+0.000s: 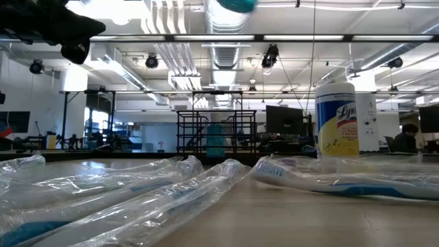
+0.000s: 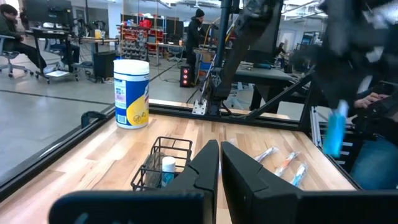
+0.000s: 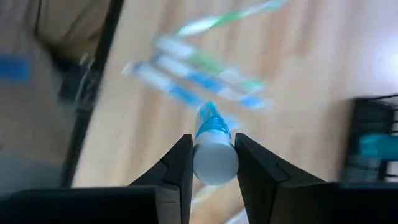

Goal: Pick & Place toothbrushing station
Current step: Put the blue mouthwash in the wire organizer

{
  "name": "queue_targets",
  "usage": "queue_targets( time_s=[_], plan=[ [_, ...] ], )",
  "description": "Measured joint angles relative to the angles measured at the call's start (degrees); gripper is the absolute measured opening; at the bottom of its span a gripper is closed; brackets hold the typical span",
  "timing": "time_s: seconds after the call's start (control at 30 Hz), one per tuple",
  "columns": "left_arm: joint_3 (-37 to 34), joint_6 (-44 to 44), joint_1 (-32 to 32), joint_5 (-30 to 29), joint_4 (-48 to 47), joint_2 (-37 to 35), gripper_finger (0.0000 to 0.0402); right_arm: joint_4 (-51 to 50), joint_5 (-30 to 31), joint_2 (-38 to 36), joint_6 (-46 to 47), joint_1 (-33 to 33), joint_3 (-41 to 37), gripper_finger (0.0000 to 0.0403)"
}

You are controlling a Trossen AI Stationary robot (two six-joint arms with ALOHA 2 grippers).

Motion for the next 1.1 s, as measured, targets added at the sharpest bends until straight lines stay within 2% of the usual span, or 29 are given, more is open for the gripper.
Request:
queue_targets(
  time_s=[0.13, 0.3, 0.43, 0.6, 0.77, 1.1],
  plan=[
    [0.0, -0.1, 0.0, 0.0, 0.0, 0.0, 0.0023, -1.5, -0.1, -4.4, -3.6, -7.7, 0.0, 0.0085],
    [0.0, -0.1, 0.0, -0.2, 0.7, 0.0, 0.0023, -5.4, -1.8, -6.1, -12.6, -16.7, -0.1, 0.0085],
    [0.0, 0.3, 0.0, -0.2, 1.4, 0.0, 0.0023, -7.1, -2.1, -6.3, -23.6, -21.5, -0.1, 0.0085],
    [0.0, 1.9, 0.0, -0.3, 1.9, 0.0, 0.0023, -6.4, -2.7, -4.8, -28.9, -26.3, -0.1, 0.0085],
    [0.0, 2.5, 0.0, -0.3, 1.8, 0.0, 0.0023, -6.6, -2.6, -1.3, -33.2, -29.3, -0.1, 0.0085],
    [0.0, 5.0, 0.0, -0.4, 1.4, 0.1, 0.0023, -5.1, -2.4, 2.8, -44.8, -29.5, 0.0, 0.0085]
  ],
)
